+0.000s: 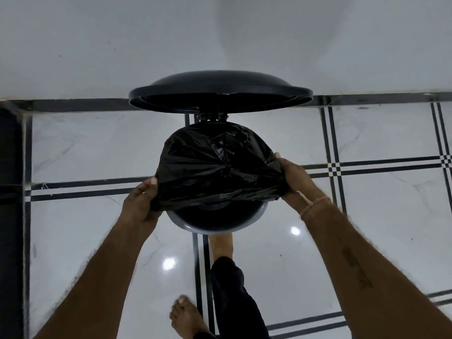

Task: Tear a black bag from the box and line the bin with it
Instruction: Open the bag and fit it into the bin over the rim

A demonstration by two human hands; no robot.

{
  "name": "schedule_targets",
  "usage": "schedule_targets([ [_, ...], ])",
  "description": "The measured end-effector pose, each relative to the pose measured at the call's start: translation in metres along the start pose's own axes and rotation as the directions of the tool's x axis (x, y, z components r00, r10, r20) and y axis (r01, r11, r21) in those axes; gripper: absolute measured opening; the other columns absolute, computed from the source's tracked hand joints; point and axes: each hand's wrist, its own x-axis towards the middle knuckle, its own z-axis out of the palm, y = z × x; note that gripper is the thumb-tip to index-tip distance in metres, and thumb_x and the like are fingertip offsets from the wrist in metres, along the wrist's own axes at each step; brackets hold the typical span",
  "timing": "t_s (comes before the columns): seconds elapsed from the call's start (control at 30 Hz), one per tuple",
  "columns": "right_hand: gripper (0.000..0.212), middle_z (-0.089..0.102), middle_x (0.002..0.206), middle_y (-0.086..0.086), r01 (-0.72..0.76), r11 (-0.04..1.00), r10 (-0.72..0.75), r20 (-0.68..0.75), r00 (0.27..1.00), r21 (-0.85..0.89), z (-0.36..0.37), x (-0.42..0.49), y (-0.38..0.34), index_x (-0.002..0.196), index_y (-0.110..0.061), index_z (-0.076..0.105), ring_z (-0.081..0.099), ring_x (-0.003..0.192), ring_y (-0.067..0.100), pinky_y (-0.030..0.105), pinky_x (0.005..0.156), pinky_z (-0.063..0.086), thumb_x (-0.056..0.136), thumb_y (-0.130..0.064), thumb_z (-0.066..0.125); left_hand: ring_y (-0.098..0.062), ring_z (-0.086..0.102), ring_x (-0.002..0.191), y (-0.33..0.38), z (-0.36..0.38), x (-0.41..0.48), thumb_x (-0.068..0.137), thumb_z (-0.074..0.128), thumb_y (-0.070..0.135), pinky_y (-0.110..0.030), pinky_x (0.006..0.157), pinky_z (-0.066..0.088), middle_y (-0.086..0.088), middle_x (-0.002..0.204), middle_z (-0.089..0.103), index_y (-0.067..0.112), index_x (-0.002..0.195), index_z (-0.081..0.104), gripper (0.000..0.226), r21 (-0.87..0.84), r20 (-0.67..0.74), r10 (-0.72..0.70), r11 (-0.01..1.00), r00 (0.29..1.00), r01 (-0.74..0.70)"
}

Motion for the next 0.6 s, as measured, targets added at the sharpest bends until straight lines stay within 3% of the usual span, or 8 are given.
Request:
schedule_targets([
  [0.07, 0.021, 0.075, 0.082, 0.007, 0.0, 0.999, 0.001, -0.017, 1.0, 0.037, -0.003, -0.004, 0.011, 0.091, -0.006, 0.072, 0.071, 0.078, 0.023, 0.03, 0.063, 0.058, 0.102, -0.021, 0.064, -0.013, 0.074, 0.089, -0.008, -0.003, -0.007, 0.082, 0.071, 0.034, -0.024, 0.074, 0.062, -0.01, 0.12, 0.071, 0.005, 0.134, 0.061, 0.06, -0.018, 0.021, -0.018, 1.0, 1.0, 0.019],
  [0.17, 0.013, 0.07, 0.089, 0.012, 0.037, 0.998, -0.034, -0.052, 0.998, 0.058, -0.007, -0.014, 0.024, 0.093, -0.006, 0.067, 0.066, 0.082, 0.025, 0.033, 0.068, 0.059, 0.099, -0.018, 0.069, -0.005, 0.065, 0.067, -0.018, -0.005, -0.019, 0.077, 0.072, 0.034, -0.015, 0.05, 0.05, 0.002, 0.094, 0.072, 0.013, 0.112, 0.067, 0.04, -0.018, 0.003, -0.053, 0.998, 0.999, 0.054],
  [0.27, 0.013, 0.068, 0.091, 0.014, 0.115, 0.993, -0.114, -0.092, 0.989, 0.008, -0.003, -0.029, 0.029, 0.093, -0.004, 0.07, 0.065, 0.081, 0.023, 0.035, 0.073, 0.059, 0.097, -0.017, 0.072, -0.001, 0.061, 0.056, -0.03, -0.008, -0.031, 0.088, 0.072, 0.028, -0.014, 0.044, 0.043, 0.006, 0.081, 0.071, 0.013, 0.104, 0.069, 0.022, 0.037, -0.051, -0.083, 0.996, 0.995, 0.085],
  [0.4, 0.024, 0.061, 0.062, -0.002, 0.184, 0.972, -0.21, -0.187, 0.96, -0.148, 0.01, -0.038, 0.032, 0.071, -0.014, 0.068, 0.053, 0.052, 0.007, 0.019, 0.048, 0.044, 0.092, -0.019, 0.078, -0.007, 0.055, 0.067, -0.037, -0.007, -0.05, 0.096, 0.069, 0.023, -0.014, 0.043, 0.043, 0.001, 0.085, 0.069, 0.012, 0.099, 0.069, 0.011, 0.058, -0.117, -0.092, 0.993, 0.989, 0.099],
  [0.5, 0.022, 0.063, 0.069, 0.005, 0.099, 0.994, -0.108, -0.21, 0.972, -0.054, 0.02, -0.044, 0.03, 0.078, -0.011, 0.065, 0.059, 0.054, 0.014, 0.026, 0.048, 0.054, 0.099, -0.017, 0.07, -0.008, 0.052, 0.073, -0.04, -0.004, -0.063, 0.096, 0.069, 0.029, -0.017, 0.047, 0.043, 0.001, 0.087, 0.066, 0.018, 0.094, 0.069, 0.012, 0.052, -0.128, -0.109, 0.992, 0.986, 0.116],
  [0.6, 0.016, 0.07, 0.089, 0.013, -0.019, 0.988, 0.041, -0.145, 0.989, 0.153, 0.029, -0.048, 0.028, 0.094, -0.005, 0.061, 0.071, 0.067, 0.023, 0.034, 0.06, 0.065, 0.107, -0.012, 0.054, -0.01, 0.059, 0.083, -0.043, -0.002, -0.071, 0.096, 0.068, 0.03, -0.021, 0.056, 0.042, 0.001, 0.093, 0.069, 0.02, 0.096, 0.068, 0.011, 0.026, -0.147, -0.139, 0.989, 0.979, 0.144],
])
